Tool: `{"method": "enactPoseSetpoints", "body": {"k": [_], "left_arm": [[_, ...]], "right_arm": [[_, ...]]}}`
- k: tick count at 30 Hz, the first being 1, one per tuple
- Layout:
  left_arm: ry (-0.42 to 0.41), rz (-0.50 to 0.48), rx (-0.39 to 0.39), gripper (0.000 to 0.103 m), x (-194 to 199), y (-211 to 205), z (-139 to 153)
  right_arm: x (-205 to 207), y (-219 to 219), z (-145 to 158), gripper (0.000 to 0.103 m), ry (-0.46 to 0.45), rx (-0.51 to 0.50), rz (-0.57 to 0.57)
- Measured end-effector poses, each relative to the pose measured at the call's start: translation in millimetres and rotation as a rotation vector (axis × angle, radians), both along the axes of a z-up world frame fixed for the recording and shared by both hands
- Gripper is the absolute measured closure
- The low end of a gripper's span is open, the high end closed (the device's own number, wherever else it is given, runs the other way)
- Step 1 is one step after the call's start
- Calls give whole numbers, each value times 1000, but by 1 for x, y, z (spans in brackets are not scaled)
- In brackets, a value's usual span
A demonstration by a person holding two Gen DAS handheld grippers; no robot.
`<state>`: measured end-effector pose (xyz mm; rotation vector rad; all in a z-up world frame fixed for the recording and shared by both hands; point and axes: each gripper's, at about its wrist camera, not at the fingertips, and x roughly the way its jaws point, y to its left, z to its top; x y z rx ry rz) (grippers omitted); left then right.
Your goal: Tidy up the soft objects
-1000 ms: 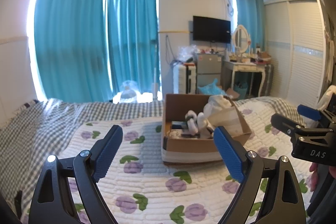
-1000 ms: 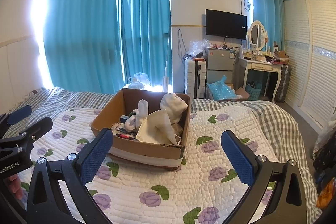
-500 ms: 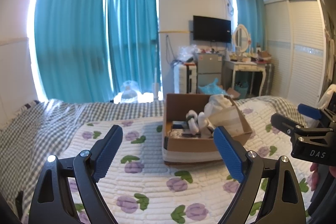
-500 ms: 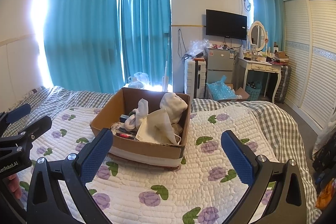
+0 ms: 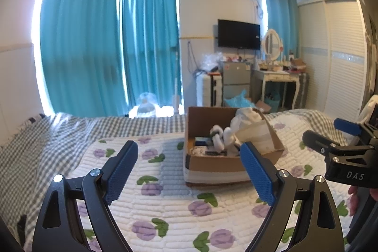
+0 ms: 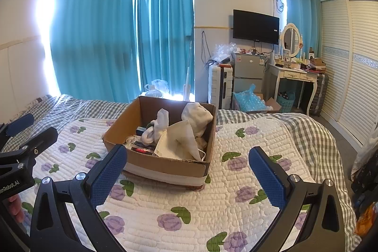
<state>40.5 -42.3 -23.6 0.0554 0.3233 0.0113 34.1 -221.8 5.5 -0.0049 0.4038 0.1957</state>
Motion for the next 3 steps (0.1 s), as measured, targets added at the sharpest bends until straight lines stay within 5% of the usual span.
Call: {"method": "enactPoseSetpoints", "body": {"k": [3], "left_arm": [[5,-2,1,13,1,0,0]], "right_arm": [[0,0,0,0,2,0,1]]}}
